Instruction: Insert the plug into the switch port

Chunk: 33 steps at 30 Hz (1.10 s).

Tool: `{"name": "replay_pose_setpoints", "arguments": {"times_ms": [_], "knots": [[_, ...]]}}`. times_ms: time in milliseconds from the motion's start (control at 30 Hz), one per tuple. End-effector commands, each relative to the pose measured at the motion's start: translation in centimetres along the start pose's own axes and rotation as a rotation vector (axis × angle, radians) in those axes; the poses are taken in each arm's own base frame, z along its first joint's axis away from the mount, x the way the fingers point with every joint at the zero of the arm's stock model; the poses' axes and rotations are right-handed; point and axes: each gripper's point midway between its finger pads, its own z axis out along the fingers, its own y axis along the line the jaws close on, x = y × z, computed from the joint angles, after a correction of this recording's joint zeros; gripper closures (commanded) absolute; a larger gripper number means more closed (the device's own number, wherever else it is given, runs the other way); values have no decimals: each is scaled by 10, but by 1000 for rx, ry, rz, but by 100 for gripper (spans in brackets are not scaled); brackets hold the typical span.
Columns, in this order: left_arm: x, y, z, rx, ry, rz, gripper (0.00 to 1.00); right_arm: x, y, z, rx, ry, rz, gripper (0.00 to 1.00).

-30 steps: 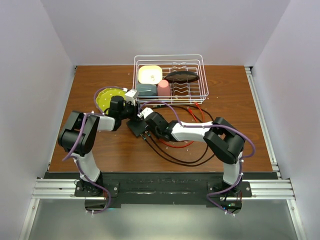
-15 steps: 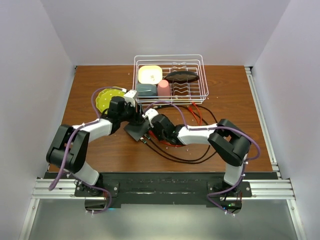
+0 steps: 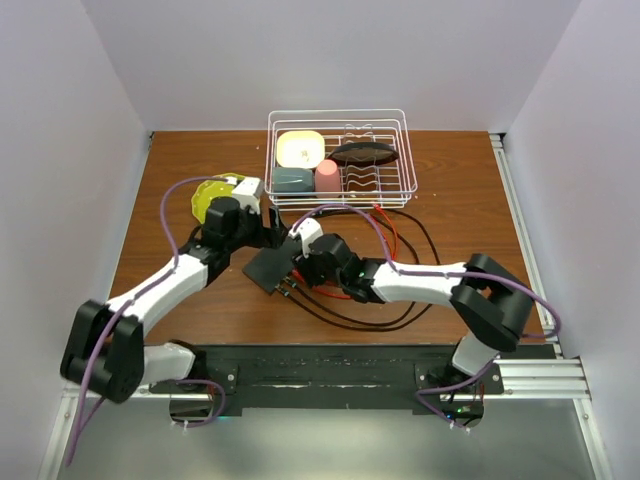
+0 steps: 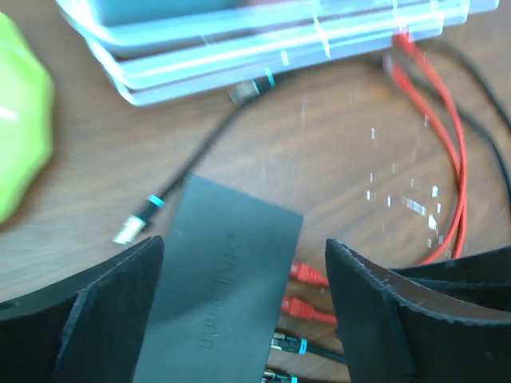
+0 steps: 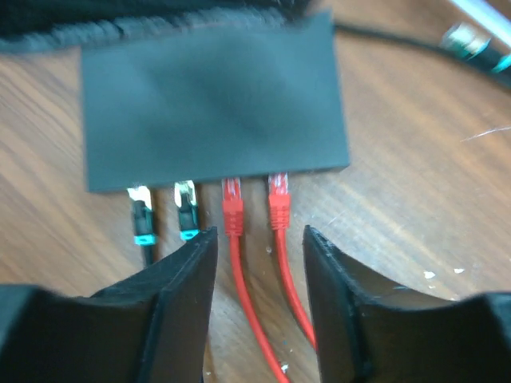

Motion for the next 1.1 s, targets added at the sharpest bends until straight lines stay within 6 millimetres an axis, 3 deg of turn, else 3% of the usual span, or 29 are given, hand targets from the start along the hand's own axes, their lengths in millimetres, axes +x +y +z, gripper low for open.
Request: {"name": "replay_pose_setpoints", "arguments": {"times_ms": [0,100,133,267,467,567,700,1067], "knots": [[-42,11,-32,-122,-152,-8,9,-45,-4,-24,17,-144,74,41],[-70,0,-56,-101,-243,2,8,-65,-2,-46,-1,-197,105,25],[-68,-1,-62,-103,-230,0,8,-78,-2,-60,-11,-238,116,22],[-107,-20,-99,-60,-351,8,7,-103,-4,-99,-31,-331,162,4],[-135,-36,-135,-27,-427,18,6,-119,-11,-152,-56,-427,221,2],[-143,-43,-151,5,-492,30,5,-115,-18,-168,-48,-450,247,2],[-147,-46,-162,23,-550,22,4,-107,-25,-176,-25,-457,261,1],[-139,-44,-148,30,-524,17,0,-111,-20,-163,-23,-409,269,1]]}}
